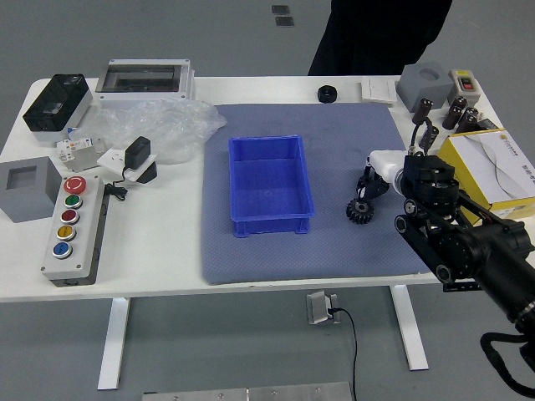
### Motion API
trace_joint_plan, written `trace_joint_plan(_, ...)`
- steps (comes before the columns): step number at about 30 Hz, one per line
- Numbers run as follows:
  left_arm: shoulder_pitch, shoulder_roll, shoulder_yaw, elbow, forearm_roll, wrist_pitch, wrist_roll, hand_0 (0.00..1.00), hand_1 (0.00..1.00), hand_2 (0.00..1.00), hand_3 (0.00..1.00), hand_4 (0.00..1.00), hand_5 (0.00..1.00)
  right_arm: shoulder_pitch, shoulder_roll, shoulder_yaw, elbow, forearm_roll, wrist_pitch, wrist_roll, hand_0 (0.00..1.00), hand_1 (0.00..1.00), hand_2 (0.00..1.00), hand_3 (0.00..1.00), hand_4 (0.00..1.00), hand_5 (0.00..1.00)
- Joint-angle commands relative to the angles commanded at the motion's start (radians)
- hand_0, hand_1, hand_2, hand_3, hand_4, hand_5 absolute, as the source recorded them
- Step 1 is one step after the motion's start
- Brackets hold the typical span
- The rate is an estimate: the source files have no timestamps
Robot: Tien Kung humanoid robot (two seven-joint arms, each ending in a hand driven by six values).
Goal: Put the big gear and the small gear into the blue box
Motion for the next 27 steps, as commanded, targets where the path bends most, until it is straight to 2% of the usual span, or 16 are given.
trace_joint_plan(4, 0.000, 0.000, 0.000, 0.000, 0.000, 0.000, 0.000, 0.803, 0.777, 0.770, 0.706, 0.466, 0.176, 0.001, 0.001, -0.002, -0.002, 0.000, -0.009, 0.001, 0.619, 0.540, 0.577, 0.627, 0.582, 0.369)
trace_joint_plan(5, 0.000, 0.000, 0.000, 0.000, 0.000, 0.000, 0.000, 0.803, 0.777, 0.770, 0.706, 0.466, 0.176, 0.001, 0.002, -0.003, -0.003, 0.000, -0.012, 0.001, 0.599, 0.516, 0.541, 0.607, 0.539, 0.357)
trace_joint_plan(10, 0.000, 0.000, -0.001, 0.000, 0.000, 0.000, 0.000, 0.803, 0.777, 0.770, 0.706, 0.466, 0.176, 0.001, 0.003, -0.004, -0.004, 0.000, -0.024, 0.002, 0.599, 0.516, 0.541, 0.607, 0.539, 0.357)
trace_joint_plan(11, 0.000, 0.000, -0.001, 0.000, 0.000, 0.000, 0.000, 0.803, 0.777, 0.770, 0.705, 0.465, 0.176, 0.001, 0.003, -0.004, -0.005, 0.000, -0.027, 0.003, 0.577, 0.487, 0.498, 0.579, 0.496, 0.346)
trace_joint_plan(16, -0.001, 0.000, -0.001, 0.000, -0.001, 0.000, 0.000, 0.803, 0.777, 0.770, 0.705, 0.465, 0.176, 0.002, 0.003, 0.000, -0.006, 0.000, -0.044, 0.004, 0.577, 0.487, 0.498, 0.579, 0.496, 0.346)
trace_joint_plan(17, -0.001, -0.001, -0.001, 0.000, -0.001, 0.000, 0.000, 0.803, 0.777, 0.770, 0.705, 0.466, 0.176, 0.002, 0.003, 0.001, -0.006, 0.000, -0.047, 0.004, 0.568, 0.475, 0.482, 0.568, 0.472, 0.342)
trace_joint_plan(27, -0.003, 0.001, -0.001, 0.000, -0.004, 0.001, -0.001, 0.803, 0.777, 0.770, 0.703, 0.464, 0.177, -0.003, -0.011, 0.037, 0.031, 0.000, -0.061, 0.001, 0.556, 0.467, 0.473, 0.556, 0.479, 0.344)
